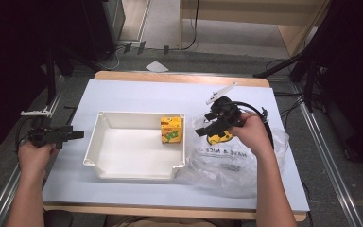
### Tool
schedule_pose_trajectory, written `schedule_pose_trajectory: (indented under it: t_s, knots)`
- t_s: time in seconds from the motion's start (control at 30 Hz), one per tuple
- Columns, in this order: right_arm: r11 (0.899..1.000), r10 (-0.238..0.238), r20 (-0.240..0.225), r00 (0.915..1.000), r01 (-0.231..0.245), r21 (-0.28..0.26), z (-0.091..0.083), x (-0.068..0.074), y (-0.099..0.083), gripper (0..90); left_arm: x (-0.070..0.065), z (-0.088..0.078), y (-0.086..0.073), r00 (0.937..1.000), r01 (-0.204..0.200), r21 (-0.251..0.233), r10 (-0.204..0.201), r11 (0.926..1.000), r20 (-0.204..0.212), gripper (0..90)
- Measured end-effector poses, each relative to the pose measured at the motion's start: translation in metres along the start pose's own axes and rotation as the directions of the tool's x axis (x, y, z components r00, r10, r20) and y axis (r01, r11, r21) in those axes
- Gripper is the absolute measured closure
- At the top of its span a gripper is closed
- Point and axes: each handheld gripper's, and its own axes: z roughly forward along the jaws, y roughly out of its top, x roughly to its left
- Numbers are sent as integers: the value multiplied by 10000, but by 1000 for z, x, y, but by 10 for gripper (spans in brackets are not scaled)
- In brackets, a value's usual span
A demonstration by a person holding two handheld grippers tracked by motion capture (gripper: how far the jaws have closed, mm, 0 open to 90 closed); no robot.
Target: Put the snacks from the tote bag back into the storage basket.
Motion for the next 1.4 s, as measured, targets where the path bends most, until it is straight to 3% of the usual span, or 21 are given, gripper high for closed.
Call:
schedule_pose_trajectory:
  t_s: [0.7,1.17,1.4]
  knots:
    - [9977,534,438,9976,-515,-450,-8,-32,-28,237,1,0,0,10000,11,-61,-11,10000,-19,151]
    - [9973,677,349,9971,-667,-291,-6,-33,-29,237,2,0,-1,10000,43,-76,-43,10000,-57,151]
    - [9985,439,437,9981,-425,-339,-6,-30,-27,237,1,0,-1,10000,26,-57,-26,10000,-41,151]
